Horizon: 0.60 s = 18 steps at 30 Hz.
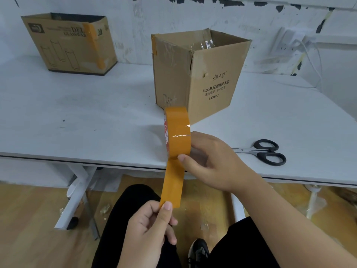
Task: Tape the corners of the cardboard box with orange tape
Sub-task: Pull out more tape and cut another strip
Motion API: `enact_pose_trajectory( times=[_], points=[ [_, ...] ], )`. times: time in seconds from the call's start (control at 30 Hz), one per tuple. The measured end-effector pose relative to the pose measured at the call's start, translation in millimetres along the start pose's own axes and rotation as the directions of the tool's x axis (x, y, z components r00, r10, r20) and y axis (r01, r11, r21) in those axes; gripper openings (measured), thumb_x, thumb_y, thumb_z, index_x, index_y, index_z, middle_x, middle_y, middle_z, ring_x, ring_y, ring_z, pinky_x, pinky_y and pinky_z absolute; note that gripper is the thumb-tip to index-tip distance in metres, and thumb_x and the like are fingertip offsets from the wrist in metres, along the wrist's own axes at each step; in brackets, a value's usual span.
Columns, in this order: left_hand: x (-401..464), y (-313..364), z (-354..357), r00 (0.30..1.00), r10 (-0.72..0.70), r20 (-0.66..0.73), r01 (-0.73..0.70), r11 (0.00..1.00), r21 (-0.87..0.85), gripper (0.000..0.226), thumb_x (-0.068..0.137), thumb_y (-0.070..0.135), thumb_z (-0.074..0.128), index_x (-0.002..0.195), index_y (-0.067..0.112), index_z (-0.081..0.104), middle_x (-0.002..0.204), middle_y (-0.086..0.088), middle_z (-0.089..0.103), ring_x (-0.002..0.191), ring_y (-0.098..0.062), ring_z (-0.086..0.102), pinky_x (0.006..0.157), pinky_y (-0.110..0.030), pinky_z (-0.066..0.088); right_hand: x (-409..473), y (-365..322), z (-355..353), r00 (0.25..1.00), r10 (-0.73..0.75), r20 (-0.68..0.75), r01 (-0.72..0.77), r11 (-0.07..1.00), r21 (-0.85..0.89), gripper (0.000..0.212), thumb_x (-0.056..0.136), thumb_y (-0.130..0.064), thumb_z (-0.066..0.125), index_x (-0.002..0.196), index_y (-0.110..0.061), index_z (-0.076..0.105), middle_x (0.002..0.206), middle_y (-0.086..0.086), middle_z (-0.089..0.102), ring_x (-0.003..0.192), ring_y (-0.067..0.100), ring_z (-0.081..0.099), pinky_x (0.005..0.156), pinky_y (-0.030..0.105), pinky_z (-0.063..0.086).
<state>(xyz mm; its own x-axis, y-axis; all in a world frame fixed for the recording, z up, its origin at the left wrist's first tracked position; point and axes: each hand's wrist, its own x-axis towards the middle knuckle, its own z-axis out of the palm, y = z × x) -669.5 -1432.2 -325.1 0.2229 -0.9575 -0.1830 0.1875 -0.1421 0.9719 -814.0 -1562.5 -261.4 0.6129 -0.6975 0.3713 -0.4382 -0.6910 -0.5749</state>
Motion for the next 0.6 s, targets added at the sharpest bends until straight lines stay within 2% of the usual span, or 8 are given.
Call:
enact_pose_trajectory(
  times=[0.1,0.23,0.33,0.4,0.5,0.6],
  points=[
    [0,-6,-1,1.000,0.020,-0.021,-0.020,1.000,0.016,0.028,0.073,0.039,0.062,0.059,0.015,0.064,0.055,-0.004,0.062,0.038,-0.013,0.051,0.038,-0.015,0.035,0,-1,-2,0.997,-0.065,0.036,0.066,0.998,-0.019,0.023,0.096,-0.031,0.054,0.092,-0.012,0.066,0.089,-0.001,0.064,0.083,0.019,0.060,0.072,0.039,0.048],
    [-3,-8,1,0.996,0.087,-0.030,-0.086,0.996,0.036,0.026,0.072,0.040,0.062,0.060,0.017,0.065,0.056,-0.006,0.063,0.039,-0.015,0.052,0.042,-0.013,0.038,3,-3,-2,0.996,-0.057,0.068,0.063,0.995,-0.082,0.029,0.097,-0.034,0.051,0.090,-0.010,0.067,0.089,0.002,0.065,0.082,0.019,0.061,0.070,0.038,0.050],
    [-3,-6,0,0.992,0.108,-0.060,-0.107,0.994,0.011,0.030,0.069,0.044,0.063,0.060,0.015,0.064,0.055,-0.006,0.063,0.038,-0.013,0.052,0.039,-0.014,0.037,7,-6,3,0.997,-0.067,0.043,0.072,0.990,-0.118,0.029,0.096,-0.035,0.049,0.089,-0.013,0.066,0.089,-0.001,0.065,0.081,0.015,0.061,0.068,0.035,0.050],
    [0,-7,-1,0.993,0.088,-0.083,-0.092,0.994,-0.051,0.030,0.068,0.043,0.063,0.059,0.015,0.063,0.055,-0.005,0.062,0.036,-0.012,0.050,0.036,-0.015,0.035,8,-7,8,0.997,-0.077,0.001,0.076,0.985,-0.158,0.027,0.096,-0.035,0.050,0.086,-0.014,0.064,0.086,-0.004,0.064,0.076,0.012,0.059,0.064,0.028,0.049],
    [5,-10,-3,0.995,0.062,-0.076,-0.068,0.995,-0.079,0.029,0.069,0.044,0.063,0.057,0.017,0.062,0.055,-0.004,0.060,0.036,-0.010,0.049,0.036,-0.015,0.033,6,-8,12,0.995,-0.070,-0.069,0.056,0.981,-0.185,0.023,0.095,-0.031,0.053,0.081,-0.015,0.062,0.080,-0.006,0.062,0.070,0.008,0.052,0.060,0.016,0.038],
    [10,-16,-2,0.995,0.068,-0.068,-0.072,0.996,-0.057,0.030,0.073,0.046,0.061,0.059,0.019,0.061,0.055,-0.003,0.059,0.038,-0.009,0.048,0.038,-0.016,0.032,4,-5,14,0.992,-0.092,-0.092,0.070,0.973,-0.219,0.022,0.095,-0.029,0.054,0.082,-0.014,0.062,0.082,-0.006,0.062,0.073,0.012,0.053,0.064,0.021,0.042]
  ],
)
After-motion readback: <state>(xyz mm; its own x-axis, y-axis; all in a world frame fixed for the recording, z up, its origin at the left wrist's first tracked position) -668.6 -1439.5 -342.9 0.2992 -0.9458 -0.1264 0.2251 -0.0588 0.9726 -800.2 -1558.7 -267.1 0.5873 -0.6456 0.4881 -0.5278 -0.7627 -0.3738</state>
